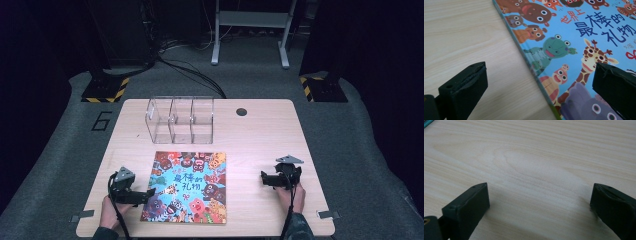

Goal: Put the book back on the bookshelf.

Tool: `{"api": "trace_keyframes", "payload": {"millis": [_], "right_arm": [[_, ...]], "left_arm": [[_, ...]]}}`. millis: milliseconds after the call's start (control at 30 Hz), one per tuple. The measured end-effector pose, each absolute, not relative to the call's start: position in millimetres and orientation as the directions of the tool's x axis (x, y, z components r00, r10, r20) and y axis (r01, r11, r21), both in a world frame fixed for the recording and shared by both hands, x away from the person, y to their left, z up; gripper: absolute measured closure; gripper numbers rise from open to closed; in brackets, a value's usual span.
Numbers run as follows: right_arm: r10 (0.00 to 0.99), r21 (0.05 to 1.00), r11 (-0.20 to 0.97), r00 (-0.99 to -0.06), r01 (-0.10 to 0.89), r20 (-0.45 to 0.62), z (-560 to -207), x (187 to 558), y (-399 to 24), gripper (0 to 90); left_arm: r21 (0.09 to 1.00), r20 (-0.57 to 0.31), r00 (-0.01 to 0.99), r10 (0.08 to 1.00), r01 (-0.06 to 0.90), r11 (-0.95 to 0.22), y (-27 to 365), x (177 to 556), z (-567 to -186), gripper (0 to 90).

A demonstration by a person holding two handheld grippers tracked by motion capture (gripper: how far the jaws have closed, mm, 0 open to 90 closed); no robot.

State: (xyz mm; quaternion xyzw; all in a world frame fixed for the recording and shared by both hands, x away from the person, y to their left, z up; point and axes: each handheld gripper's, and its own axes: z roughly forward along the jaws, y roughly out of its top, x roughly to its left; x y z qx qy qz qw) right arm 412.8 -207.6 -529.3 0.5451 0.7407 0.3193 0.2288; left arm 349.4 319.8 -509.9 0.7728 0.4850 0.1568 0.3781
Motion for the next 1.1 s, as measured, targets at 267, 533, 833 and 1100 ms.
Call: {"api": "trace_keyframes", "payload": {"millis": [267,533,833,1100], "right_arm": [[0.954,0.725,0.2,-0.301,0.659,0.01,-529.2,412.6,-207.6,2.6],[0.954,0.728,0.199,-0.3,0.656,0.009,-529.3,412.6,-207.6,3.0],[0.953,0.726,0.201,-0.301,0.658,0.01,-529.1,412.7,-207.5,3.5],[0.954,0.726,0.2,-0.301,0.657,0.009,-529.1,412.9,-207.4,3.5]], "left_arm": [[0.717,-0.102,0.509,0.854,0.633,-0.292,300.2,351.8,-518.9,3.1],[0.708,-0.122,0.497,0.859,0.65,-0.275,292.8,350.6,-521.8,15.6],[0.728,-0.123,0.495,0.86,0.634,-0.261,288.7,345.3,-523.1,20.1],[0.73,-0.131,0.471,0.873,0.642,-0.236,282.3,341.2,-523.4,20.7]]}}
